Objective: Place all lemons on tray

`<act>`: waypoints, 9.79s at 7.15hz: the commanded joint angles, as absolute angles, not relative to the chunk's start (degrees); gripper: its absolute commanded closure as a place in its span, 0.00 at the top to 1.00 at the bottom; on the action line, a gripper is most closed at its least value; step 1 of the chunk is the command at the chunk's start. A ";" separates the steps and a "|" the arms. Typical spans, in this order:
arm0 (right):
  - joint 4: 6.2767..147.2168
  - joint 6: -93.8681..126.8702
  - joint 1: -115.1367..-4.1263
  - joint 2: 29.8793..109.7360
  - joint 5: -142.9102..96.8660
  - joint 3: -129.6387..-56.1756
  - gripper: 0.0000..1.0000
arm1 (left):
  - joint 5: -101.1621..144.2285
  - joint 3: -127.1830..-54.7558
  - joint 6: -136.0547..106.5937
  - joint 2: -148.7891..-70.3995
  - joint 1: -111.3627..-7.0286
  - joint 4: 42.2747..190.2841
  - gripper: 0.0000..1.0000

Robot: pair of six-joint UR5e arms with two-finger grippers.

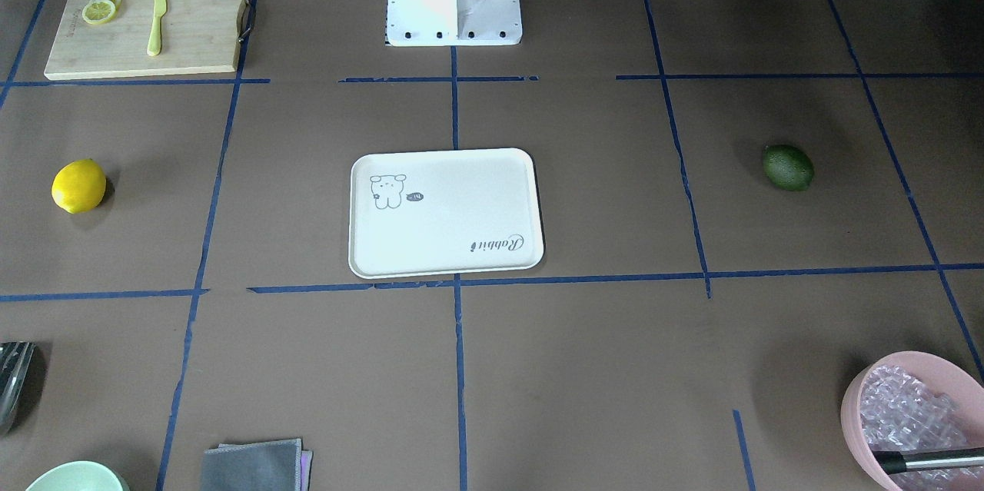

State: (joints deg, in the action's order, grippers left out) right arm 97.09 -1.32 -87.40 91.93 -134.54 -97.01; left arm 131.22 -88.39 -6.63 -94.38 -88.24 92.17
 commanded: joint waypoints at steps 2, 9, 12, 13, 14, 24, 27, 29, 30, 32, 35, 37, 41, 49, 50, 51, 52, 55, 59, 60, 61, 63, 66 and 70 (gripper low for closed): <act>97.12 -1.32 -87.36 91.93 -134.56 -96.85 1.00 | 131.22 -90.61 -6.94 -92.90 -88.24 92.02 1.00; 97.03 -1.67 -86.92 91.93 -135.70 -97.12 1.00 | 131.22 -91.41 -7.03 -92.72 -87.81 92.55 1.00; 86.90 3.56 -83.77 93.24 -137.55 -97.21 1.00 | 131.22 -91.85 -6.94 -92.64 -87.80 92.64 1.00; 80.48 14.13 -79.24 93.34 -137.29 -97.38 1.00 | 131.22 -92.02 -6.86 -92.64 -87.80 92.64 1.00; 73.02 24.16 -74.75 94.30 -136.33 -97.03 1.00 | 131.22 -92.28 -6.86 -92.64 -87.80 92.64 1.00; 57.04 48.96 -55.46 97.29 -124.98 -96.95 0.99 | 130.87 -93.34 -6.68 -92.55 -87.80 92.64 1.00; 56.78 48.52 -54.58 96.33 -124.81 -94.58 0.98 | 130.87 -93.60 -6.50 -92.20 -87.80 92.64 1.00; 56.78 48.69 -54.23 96.06 -124.89 -94.13 0.90 | 130.87 -93.60 -6.50 -92.20 -87.80 92.64 1.00; 56.69 49.13 -54.23 96.06 -124.89 -94.22 0.55 | 130.87 -93.69 -6.50 -92.20 -87.80 92.64 1.00; 56.78 49.13 -54.58 96.15 -125.68 -96.74 0.00 | 130.87 -93.78 -6.50 -92.02 -87.80 92.72 1.00; 62.58 67.74 -49.44 88.47 -125.16 -107.66 0.00 | 130.96 -94.13 -6.59 -91.76 -87.80 92.64 1.00; 62.75 85.52 -40.65 76.26 -121.49 -107.14 0.02 | 131.04 -94.57 -6.59 -91.67 -87.80 92.64 1.00; 62.84 99.58 -30.51 58.64 -109.19 -93.89 0.02 | 131.13 -95.80 -6.68 -90.97 -87.80 92.64 1.00; 64.77 99.40 -29.36 55.46 -105.73 -87.89 0.66 | 131.13 -96.41 -6.68 -90.97 -87.80 92.64 1.00; 64.78 99.23 -29.36 55.46 -105.82 -87.89 0.75 | 131.13 -96.42 -6.68 -90.97 -87.80 92.64 1.00; 64.78 99.05 -29.36 55.46 -105.82 -88.06 0.82 | 131.13 -96.42 -6.68 -90.97 -87.80 92.64 1.00; 64.78 99.05 -29.36 55.46 -105.82 -88.07 0.97 | 131.13 -96.42 -6.68 -90.97 -87.80 92.64 1.00; 69.04 98.88 -30.84 56.94 -107.30 -94.34 0.99 | 131.22 -96.50 -6.77 -90.88 -87.80 92.64 1.00; 80.68 75.16 -48.82 76.05 -124.78 -112.92 0.99 | 131.31 -100.46 -6.59 -83.87 -86.67 100.68 1.00; 80.68 62.96 -54.52 81.86 -127.59 -113.03 0.99 | 131.31 -100.55 -7.03 -82.19 -86.05 104.03 1.00; 81.03 50.49 -60.67 86.87 -129.44 -112.59 0.99 | 136.18 -100.46 -7.99 -82.00 -85.70 104.50 1.00; 85.49 30.15 -69.22 91.39 -130.08 -110.05 0.99 | 141.15 -104.03 -30.11 -82.35 -75.56 105.72 1.00; 86.40 24.08 -71.02 91.49 -129.99 -108.37 0.99 | 135.27 -104.34 -63.89 -83.85 -63.74 113.51 1.00; 86.13 24.35 -71.02 91.67 -129.64 -108.37 0.99 | 124.72 -101.25 -74.61 -85.34 -55.99 114.78 1.00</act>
